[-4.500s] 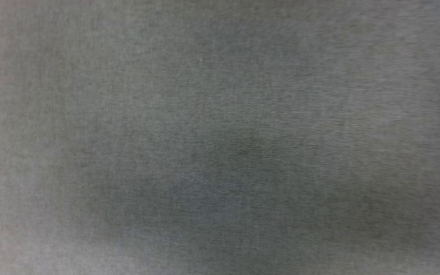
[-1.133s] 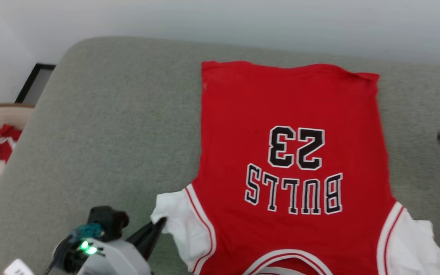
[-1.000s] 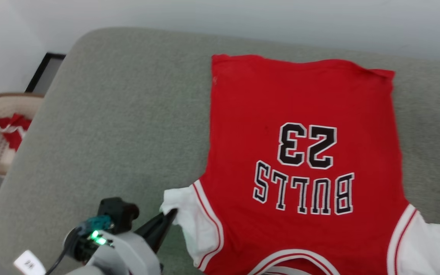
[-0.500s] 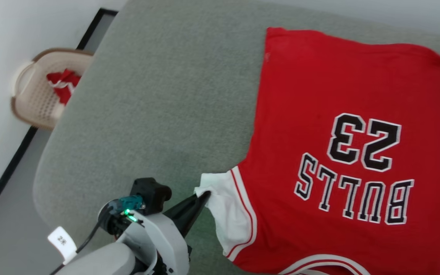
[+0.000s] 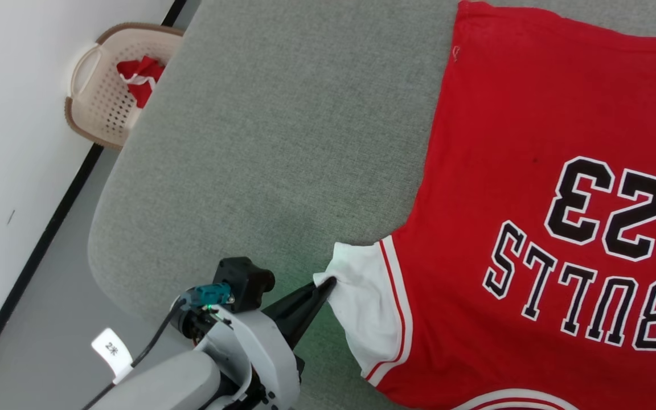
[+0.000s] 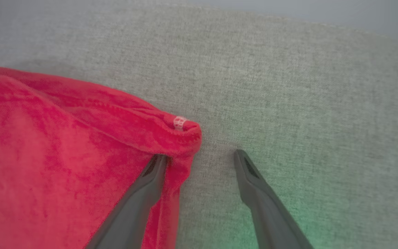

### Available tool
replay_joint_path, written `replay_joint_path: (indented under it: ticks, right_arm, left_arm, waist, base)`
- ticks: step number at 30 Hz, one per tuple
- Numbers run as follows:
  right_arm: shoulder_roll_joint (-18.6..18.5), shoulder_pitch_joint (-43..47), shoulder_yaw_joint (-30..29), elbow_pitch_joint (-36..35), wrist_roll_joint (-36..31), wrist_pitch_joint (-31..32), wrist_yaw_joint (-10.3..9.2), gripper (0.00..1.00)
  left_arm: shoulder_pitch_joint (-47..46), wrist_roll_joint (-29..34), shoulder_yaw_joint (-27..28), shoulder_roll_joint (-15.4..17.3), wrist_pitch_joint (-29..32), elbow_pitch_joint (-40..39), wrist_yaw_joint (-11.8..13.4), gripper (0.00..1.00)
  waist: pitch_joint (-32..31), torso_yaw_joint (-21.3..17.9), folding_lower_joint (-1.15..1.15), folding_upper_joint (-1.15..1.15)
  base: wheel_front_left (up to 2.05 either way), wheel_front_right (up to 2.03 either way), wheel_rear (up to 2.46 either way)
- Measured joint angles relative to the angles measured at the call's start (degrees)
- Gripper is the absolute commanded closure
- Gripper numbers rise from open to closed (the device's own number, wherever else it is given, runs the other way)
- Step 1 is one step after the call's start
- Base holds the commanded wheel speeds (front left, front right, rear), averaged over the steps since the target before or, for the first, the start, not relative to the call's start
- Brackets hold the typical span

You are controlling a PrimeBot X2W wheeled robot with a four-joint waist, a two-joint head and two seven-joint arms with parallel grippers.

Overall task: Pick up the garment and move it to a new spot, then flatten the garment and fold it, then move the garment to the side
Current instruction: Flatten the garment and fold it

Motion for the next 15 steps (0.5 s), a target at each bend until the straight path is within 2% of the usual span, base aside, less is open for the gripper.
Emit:
replay_joint_path:
  ticks: [4,9,15]
  right_arm:
    - [0.7,-1.93,-1.85,1.55,-3.02,1.47,0.0,1.0]
    - [2.72,-2.15,-3.61,2.54,-4.78,0.18,-0.04,1.0]
    - [5.66,-0.99,1.85,2.03,-2.78,-0.38,-0.07,1.0]
  left_arm:
    - [-0.05,-0.16,0.12,-0.35,-0.48,1.14,-0.54,1.0]
    - [-0.07,-0.51,0.4,-0.47,-1.25,2.71,-1.05,1.0]
    - [0.21,-1.15,1.08,0.74,-1.82,4.57,-0.99,1.0]
  waist:
    - [0.53,0.39,0.0,0.0]
    - [-0.35,-0.47,0.0,0.0]
    - [-2.35,-2.66,0.0,0.0]
  base:
    - [0.0,0.0,0.0]
    - [0.0,0.0,0.0]
    - [0.0,0.0,0.0]
